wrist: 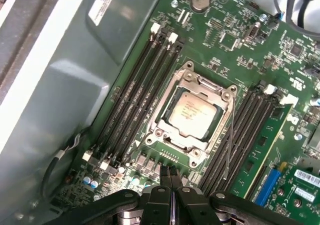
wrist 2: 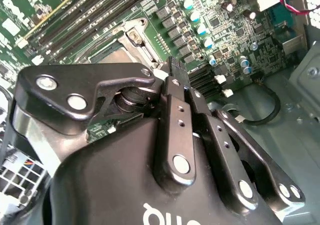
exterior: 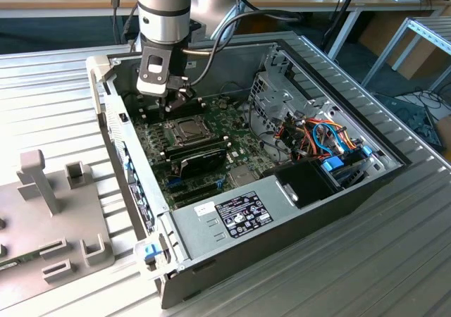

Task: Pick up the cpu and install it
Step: 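Install the first cpu locking lever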

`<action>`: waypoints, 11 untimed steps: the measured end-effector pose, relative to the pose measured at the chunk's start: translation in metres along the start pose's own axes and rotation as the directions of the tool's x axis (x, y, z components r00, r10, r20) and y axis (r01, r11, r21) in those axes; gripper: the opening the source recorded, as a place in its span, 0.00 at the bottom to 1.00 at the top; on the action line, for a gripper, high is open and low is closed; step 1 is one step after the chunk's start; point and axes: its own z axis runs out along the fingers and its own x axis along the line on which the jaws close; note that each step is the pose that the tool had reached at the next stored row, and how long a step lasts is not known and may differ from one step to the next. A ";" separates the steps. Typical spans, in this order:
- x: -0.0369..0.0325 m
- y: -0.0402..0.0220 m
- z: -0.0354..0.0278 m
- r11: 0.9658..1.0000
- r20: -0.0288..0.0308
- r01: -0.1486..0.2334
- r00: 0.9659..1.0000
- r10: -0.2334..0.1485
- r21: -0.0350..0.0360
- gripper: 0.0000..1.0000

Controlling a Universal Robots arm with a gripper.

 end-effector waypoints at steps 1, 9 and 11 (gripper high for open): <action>0.0000 0.0000 0.0000 1.000 0.000 0.001 1.000 -0.001 0.000 0.11; 0.0000 0.0000 0.0000 1.000 0.000 0.003 1.000 -0.003 0.000 0.11; 0.0000 0.0000 0.0000 1.000 0.000 0.003 1.000 -0.003 0.000 0.11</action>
